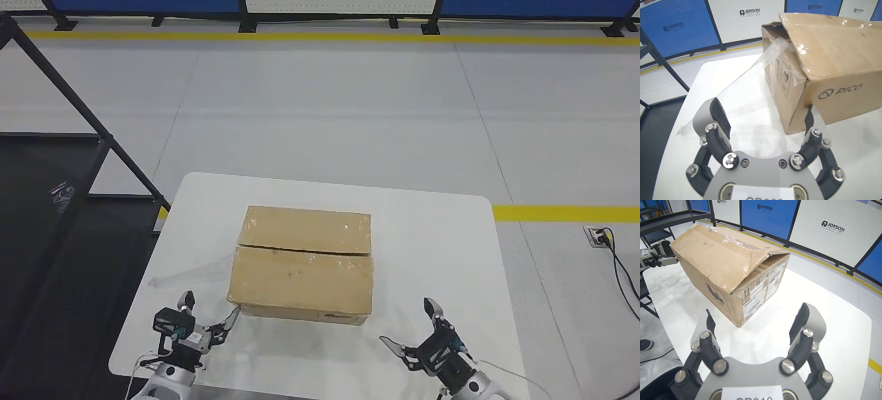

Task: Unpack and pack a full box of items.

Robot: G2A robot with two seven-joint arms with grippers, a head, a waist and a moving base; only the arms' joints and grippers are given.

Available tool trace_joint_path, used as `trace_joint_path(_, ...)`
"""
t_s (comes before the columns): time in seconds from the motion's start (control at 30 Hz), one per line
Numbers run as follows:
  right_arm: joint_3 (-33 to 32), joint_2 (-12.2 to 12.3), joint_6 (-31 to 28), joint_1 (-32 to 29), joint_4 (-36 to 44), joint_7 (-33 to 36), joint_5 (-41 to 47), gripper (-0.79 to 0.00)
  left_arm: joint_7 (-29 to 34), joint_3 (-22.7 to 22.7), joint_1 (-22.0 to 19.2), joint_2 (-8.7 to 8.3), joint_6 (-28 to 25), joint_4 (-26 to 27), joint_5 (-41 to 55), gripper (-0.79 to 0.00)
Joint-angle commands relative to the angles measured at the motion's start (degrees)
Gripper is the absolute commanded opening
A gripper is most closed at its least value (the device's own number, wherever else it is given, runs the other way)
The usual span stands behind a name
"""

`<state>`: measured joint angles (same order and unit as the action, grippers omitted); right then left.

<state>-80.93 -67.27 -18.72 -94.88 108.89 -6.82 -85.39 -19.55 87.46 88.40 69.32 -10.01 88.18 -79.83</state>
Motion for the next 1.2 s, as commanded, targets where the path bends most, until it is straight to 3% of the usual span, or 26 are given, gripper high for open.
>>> trace_joint_path(0.0,-0.07,0.02,0.06,-0.13,0.02,-0.06,0.08,0.0,0.54,-0.38,-0.69,0.12,0.59,-0.22,0.46,0.0)
trace_joint_path(0.27,0.1,0.03,1.02,-0.16,0.13,0.71,-0.65,0.0,1.79,-1.67,-2.75,0.45,2.02,-0.62,0.84,0.0)
trace_joint_path(0.53,4.28,-0.3,3.35,0.71,0.12,3.27,-5.23,0.0,0.1,1.24,-0.39,0.14,0.35,0.03,2.94,0.0)
trace_joint_path(0.83,12.32,-1.63,6.2,7.46,-3.49,9.89,-7.1,0.0,-1.67,5.64,2.24,-0.01,0.7,2.01,7.83,0.0)
trace_joint_path(1.17,15.14,-3.17,8.65,14.34,-7.97,13.35,1.4,0.0,-2.0,7.21,3.57,0.04,0.93,2.89,9.24,0.0)
